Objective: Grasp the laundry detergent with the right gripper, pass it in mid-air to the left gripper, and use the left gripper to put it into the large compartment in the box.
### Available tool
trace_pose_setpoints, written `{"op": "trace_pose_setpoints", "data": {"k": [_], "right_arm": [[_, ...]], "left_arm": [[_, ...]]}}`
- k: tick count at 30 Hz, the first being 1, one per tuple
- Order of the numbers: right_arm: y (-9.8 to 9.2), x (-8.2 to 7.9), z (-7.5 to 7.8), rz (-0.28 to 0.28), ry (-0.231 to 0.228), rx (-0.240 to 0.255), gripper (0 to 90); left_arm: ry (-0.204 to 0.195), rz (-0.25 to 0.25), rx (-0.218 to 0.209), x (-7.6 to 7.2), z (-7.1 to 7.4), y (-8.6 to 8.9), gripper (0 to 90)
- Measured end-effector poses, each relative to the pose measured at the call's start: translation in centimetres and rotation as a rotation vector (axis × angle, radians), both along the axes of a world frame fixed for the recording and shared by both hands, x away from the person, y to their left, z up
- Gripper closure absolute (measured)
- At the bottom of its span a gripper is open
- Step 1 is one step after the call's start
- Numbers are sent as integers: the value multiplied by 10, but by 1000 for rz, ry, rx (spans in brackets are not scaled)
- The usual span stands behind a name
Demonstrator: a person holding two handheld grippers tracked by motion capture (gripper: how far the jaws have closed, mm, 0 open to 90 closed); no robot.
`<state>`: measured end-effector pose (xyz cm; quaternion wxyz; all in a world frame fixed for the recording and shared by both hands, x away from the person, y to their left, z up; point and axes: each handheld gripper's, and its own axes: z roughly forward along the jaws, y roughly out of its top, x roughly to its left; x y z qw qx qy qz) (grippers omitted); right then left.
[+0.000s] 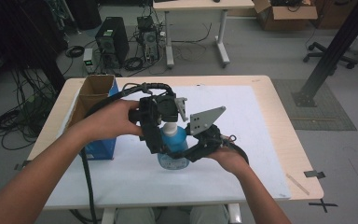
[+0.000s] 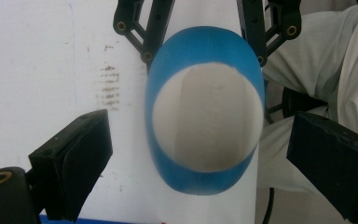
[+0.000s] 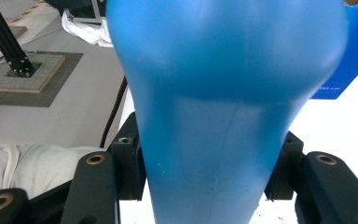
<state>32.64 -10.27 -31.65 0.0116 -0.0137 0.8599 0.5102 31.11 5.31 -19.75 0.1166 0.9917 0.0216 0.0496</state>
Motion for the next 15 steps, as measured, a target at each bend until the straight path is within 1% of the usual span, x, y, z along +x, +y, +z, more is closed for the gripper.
{"op": "trace_pose_setpoints", "data": {"k": [15], "right_arm": [[1, -1, -1, 1, -1, -2, 443]], "left_arm": [[8, -2, 0, 2, -13, -5, 84]]}}
